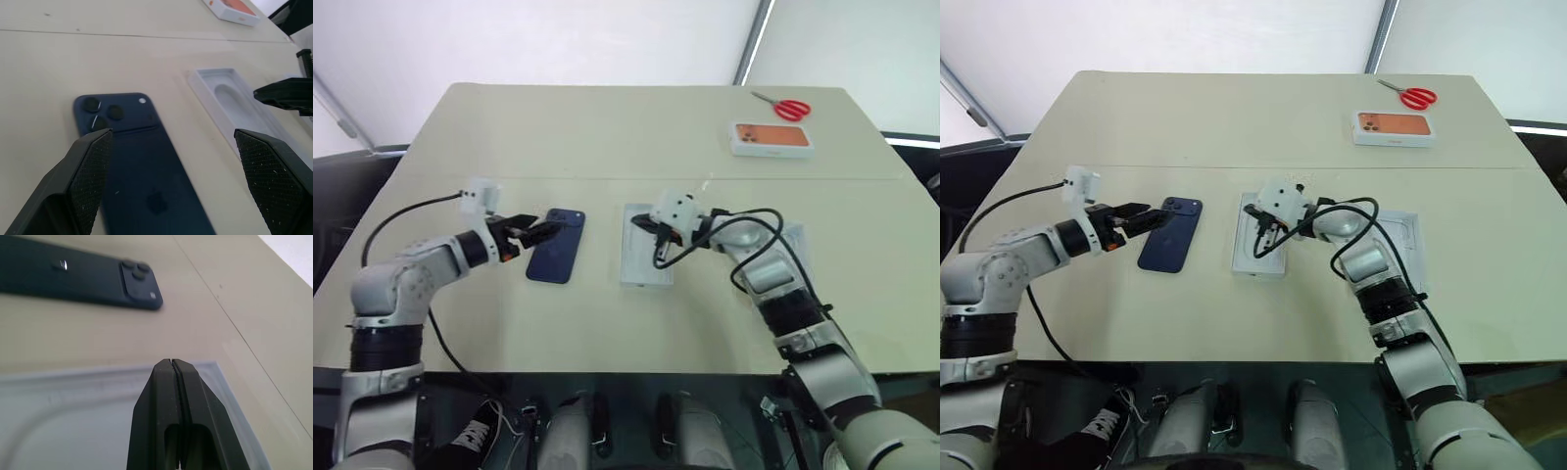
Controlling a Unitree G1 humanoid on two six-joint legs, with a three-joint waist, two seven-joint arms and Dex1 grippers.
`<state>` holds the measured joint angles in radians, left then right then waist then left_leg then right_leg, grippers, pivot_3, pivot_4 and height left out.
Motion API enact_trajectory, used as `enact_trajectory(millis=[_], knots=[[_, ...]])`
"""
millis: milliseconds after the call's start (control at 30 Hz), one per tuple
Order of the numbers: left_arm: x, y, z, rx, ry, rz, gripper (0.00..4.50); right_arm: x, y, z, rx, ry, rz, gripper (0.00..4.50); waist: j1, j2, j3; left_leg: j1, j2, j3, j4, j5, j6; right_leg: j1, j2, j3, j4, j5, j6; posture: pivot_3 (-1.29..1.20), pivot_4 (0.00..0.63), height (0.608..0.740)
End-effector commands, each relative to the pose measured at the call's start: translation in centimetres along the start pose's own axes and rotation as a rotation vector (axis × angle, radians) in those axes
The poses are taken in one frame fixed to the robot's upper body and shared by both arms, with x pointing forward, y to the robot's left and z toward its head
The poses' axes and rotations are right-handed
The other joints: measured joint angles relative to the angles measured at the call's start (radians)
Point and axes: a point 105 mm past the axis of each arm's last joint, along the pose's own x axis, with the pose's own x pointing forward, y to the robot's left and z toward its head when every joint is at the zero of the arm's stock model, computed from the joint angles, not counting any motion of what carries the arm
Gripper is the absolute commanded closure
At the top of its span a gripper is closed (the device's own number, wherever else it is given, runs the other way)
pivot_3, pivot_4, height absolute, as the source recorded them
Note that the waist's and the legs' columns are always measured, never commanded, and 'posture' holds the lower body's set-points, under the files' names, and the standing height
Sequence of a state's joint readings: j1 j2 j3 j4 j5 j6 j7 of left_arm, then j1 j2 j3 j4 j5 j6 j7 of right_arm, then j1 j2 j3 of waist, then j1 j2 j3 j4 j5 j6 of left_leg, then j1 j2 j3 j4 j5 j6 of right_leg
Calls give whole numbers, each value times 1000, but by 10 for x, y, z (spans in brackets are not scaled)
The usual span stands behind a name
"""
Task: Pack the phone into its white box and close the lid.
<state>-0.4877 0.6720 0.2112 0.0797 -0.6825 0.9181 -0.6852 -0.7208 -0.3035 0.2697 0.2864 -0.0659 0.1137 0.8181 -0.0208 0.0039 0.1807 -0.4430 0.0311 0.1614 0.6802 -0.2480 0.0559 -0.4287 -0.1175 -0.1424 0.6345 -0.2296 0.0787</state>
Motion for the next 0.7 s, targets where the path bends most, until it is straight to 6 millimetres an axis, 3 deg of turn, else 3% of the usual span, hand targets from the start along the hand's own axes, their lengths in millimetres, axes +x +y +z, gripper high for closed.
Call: enact_trajectory(millis=[33, 233, 567, 700], knots=[[-7, 11, 2, 28, 29, 17, 329, 20, 12, 22, -44, -16, 11, 4480, 0, 0, 0, 0, 0, 0, 0, -1, -2, 0, 0, 0, 0, 0, 0, 0, 150, 738], [-7, 25, -2, -32, 32, 41, 329, 45, 19, 37, -37, 0, 13, 4480, 5, 0, 0, -2, -1, 0, 0, -2, -3, -2, 0, 0, 0, 0, 0, 0, 150, 738], [-4, 23, -17, -37, 86, 39, 329, 49, 26, 29, 14, 47, 61, 4480, -5, 0, 0, -2, -1, 1, -1, -1, -3, -3, 0, 1, 0, 0, 0, 0, 150, 738], [-1, 29, -31, -130, 159, 73, 329, 54, 42, 16, 47, 121, 143, 4480, -5, 0, 0, -2, -1, 1, -2, -1, -3, -2, 0, 1, 0, 0, 0, 0, 150, 738]])
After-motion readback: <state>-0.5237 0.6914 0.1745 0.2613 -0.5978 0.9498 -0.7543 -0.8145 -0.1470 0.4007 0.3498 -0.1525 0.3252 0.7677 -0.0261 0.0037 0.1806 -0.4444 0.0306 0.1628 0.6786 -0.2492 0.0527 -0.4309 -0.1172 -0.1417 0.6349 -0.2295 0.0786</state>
